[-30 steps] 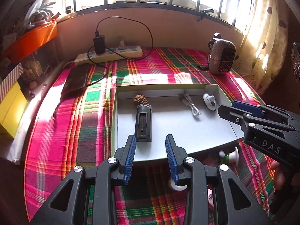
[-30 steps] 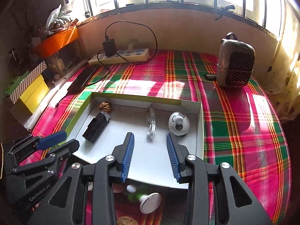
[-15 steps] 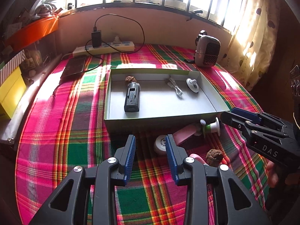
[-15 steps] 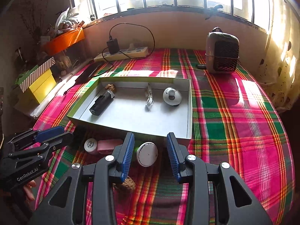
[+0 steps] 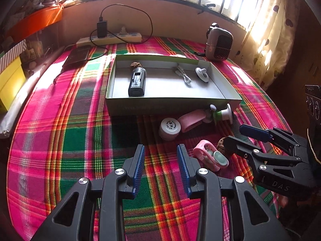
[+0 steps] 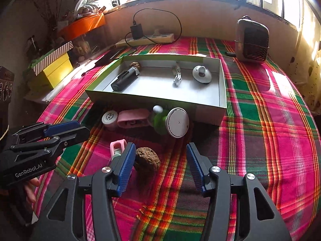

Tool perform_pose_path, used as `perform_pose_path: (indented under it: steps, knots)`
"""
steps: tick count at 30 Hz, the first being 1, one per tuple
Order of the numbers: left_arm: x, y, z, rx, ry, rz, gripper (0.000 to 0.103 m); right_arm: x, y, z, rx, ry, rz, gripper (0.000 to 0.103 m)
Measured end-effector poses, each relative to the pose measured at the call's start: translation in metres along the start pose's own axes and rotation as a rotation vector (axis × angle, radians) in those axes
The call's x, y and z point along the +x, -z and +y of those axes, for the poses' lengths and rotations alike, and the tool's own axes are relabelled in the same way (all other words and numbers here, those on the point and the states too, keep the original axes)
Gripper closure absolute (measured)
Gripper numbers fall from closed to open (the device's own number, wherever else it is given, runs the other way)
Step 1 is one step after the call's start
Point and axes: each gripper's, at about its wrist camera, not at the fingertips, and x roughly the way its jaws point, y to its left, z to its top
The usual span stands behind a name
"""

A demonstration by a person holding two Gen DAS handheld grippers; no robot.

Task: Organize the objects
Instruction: 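Withdraw both tools from the box toward the pink clip and second walnut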

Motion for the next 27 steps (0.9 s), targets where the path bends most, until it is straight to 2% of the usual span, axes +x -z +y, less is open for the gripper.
perform_pose_path:
  steps: [10,18,20,22,27]
  knots:
    - [0.0,0.002,0.0,0.001,-0.006,0.005,0.072,0.003,0.006,0.008,-0.035,-0.011,0.021,0.05]
    - [-0.001,0.003,0.0,-0.006,-0.015,0.006,0.072,0.006,0.008,0.0,-0.002,-0.034,0.028,0.05]
    - [-0.001,0.003,-0.001,-0.006,-0.015,0.007,0.072,0.009,0.01,0.001,-0.009,-0.038,0.044,0.052]
    - [-0.001,0.004,-0.002,-0.007,-0.015,0.008,0.072,0.01,0.011,0.005,-0.031,-0.014,0.041,0.058]
    - [0.0,0.003,-0.006,-0.008,-0.013,0.014,0.072,0.01,0.011,0.01,-0.055,-0.028,0.042,0.07]
